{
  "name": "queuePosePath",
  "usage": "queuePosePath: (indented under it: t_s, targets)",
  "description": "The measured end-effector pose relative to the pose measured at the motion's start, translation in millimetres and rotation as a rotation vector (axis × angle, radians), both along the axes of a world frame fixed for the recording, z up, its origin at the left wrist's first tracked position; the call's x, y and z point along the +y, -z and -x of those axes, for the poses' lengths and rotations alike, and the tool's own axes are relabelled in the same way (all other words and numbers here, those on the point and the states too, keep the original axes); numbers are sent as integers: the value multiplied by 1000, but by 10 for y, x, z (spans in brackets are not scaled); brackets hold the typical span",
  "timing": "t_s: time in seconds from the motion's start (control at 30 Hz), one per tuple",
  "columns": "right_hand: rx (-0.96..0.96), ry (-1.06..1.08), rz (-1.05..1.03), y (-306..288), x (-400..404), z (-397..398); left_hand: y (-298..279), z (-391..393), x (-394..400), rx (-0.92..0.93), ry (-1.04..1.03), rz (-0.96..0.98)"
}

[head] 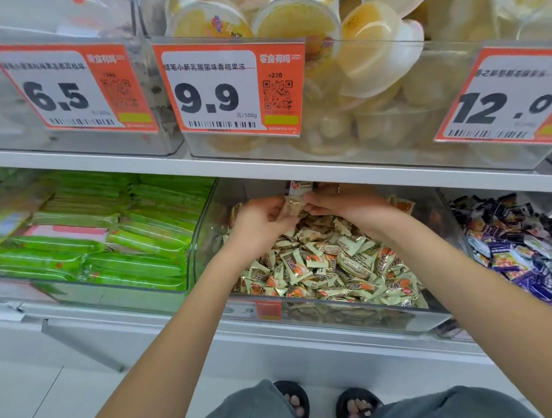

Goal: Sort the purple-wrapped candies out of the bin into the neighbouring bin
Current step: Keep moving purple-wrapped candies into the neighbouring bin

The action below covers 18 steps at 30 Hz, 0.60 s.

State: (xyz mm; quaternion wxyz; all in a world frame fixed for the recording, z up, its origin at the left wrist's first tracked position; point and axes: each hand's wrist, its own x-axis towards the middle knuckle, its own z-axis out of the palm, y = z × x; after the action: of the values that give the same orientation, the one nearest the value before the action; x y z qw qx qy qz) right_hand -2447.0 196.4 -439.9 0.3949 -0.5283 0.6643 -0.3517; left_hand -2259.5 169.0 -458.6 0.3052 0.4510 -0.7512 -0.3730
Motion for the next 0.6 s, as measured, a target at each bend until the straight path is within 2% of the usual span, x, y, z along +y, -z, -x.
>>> queuePosePath:
  t_s: [0.07,0.13,0.2,0.23,0.3,0.33,0.4,0.5,0.6]
  targets:
    - [102,27,-24,-16,2,8,-9,-147,-68,-154,-106,112]
    - [257,85,-50,-25,-3,44,-30,-248,-107,-358,-104,139]
    - [211,112,-62,-2,-15,74,-30,-212,-61,-576,-57,223]
    - [114,126,-58,6,-14,72,-31,-160,-30,-607,-45,315]
    - [-67,146,-49,-9,-12,46,-41,-51,13,-490,28,384]
    - [-121,145,-60,-27,-11,26,-31,-10,14,-444,95,334]
    - [-146,133,-77,-54,-3,9,20,35,-3,-519,237,203]
    - [-44,78,-68,-91,-27,-21,96,-28,-44,-570,278,101]
    - [279,-88,-42,-85,-115,-91,129,-183,-87,-568,277,57]
